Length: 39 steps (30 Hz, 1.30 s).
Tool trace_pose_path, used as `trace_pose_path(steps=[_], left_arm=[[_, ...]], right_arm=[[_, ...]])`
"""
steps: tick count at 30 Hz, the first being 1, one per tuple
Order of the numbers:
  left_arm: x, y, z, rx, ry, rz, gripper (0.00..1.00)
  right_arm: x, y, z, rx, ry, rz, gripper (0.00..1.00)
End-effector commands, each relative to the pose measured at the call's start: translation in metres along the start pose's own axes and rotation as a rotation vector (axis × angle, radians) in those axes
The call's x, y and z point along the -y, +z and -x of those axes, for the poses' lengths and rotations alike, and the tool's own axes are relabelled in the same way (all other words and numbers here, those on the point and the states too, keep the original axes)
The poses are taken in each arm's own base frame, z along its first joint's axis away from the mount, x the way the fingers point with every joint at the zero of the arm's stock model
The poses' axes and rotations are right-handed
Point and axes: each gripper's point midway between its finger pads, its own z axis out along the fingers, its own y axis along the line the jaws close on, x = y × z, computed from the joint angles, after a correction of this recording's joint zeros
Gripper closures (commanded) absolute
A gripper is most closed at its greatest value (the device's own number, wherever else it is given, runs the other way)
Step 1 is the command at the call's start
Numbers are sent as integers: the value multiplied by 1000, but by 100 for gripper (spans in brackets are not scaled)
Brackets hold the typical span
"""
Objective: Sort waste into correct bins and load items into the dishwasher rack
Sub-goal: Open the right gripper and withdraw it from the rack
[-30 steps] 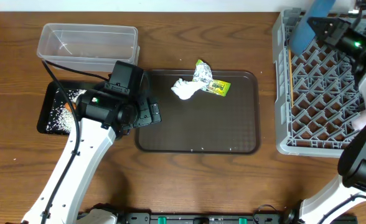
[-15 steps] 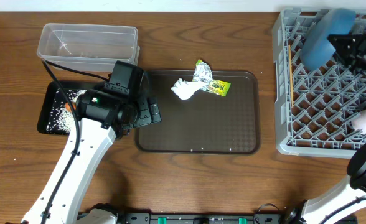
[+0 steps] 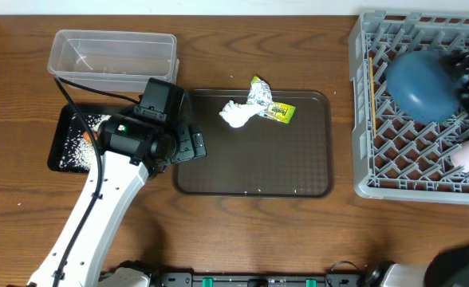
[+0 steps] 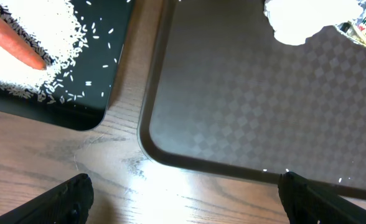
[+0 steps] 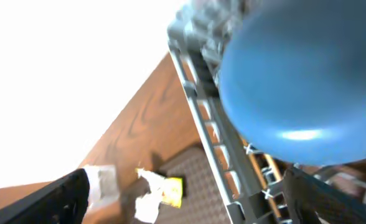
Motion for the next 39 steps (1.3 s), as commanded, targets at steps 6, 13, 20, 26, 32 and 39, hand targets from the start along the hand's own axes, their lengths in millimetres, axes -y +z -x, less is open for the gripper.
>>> trace_pose_path(steps=[6,13,20,26,32,39], left_arm=[[0,1,-1,-5,-8,3,2],[0,1,-1,-5,-8,3,2],[0,1,-1,-5,-8,3,2],[0,1,-1,-5,-8,3,2],[0,1,-1,-5,-8,3,2],[0,1,-1,-4,-8,4,2]], right_arm=[[-42,-72,-10,162,-102,-34,1],[-69,-87,-79,4,-125,-2,1],[-43,-65,-136,-187,-189,-205,1],[-27,-31,-183,-371,-223,-258,1],[2,-10,-218,-517,-199,-329,1],[36,-2,-249,-635,-147,-409,1]])
